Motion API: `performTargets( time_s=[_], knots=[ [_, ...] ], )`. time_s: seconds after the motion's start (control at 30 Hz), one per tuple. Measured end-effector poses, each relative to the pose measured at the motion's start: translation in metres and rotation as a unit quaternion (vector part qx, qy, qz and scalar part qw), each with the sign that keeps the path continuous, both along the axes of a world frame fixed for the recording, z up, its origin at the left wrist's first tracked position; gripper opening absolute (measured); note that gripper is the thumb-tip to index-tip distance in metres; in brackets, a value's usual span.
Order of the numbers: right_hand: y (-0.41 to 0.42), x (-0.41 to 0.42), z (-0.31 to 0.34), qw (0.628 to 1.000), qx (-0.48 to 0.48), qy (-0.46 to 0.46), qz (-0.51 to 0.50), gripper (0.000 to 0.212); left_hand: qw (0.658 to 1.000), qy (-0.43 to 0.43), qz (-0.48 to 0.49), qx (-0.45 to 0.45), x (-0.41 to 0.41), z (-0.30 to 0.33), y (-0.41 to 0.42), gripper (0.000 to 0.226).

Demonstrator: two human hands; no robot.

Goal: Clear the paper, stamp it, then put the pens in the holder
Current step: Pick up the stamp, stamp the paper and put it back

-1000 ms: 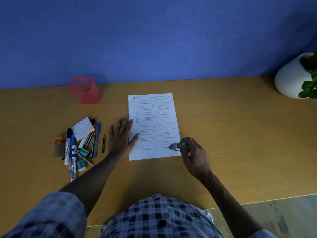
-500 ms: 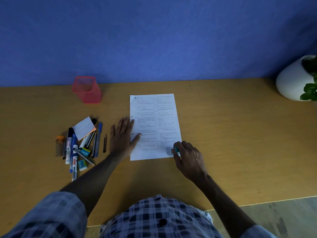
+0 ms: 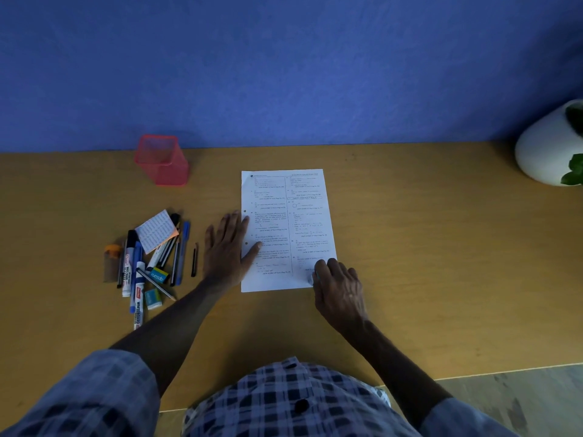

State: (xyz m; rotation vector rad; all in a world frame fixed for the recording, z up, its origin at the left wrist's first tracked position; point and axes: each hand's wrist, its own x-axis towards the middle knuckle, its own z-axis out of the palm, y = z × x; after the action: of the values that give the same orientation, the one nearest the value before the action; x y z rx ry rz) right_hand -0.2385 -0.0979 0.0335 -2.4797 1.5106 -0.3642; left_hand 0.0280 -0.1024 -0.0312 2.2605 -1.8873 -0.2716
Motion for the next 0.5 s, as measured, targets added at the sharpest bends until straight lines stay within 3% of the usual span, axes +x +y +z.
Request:
performTargets(
  time_s=[0.1, 0.2, 0.5],
  knots=[
    [0.0027, 0.0016, 0.0010, 1.000, -0.024, -0.008, -0.010, 0.015, 1.000, -0.006, 0.000, 0.002, -0.0002, 0.0000, -0.0005, 0.074],
    [0.0052, 0.0029, -0.0003, 0.999, -0.027, -0.012, -0.021, 0.002, 1.000, 0.000, 0.000, 0.000, -0.0005, -0.0014, 0.0007, 0.073],
    [0.0052, 0.0035, -0.0034, 0.999, -0.040, -0.019, -0.018, 0.003, 1.000, -0.005, 0.001, -0.005, 0.0019, -0.0048, 0.0015, 0.073]
  ],
)
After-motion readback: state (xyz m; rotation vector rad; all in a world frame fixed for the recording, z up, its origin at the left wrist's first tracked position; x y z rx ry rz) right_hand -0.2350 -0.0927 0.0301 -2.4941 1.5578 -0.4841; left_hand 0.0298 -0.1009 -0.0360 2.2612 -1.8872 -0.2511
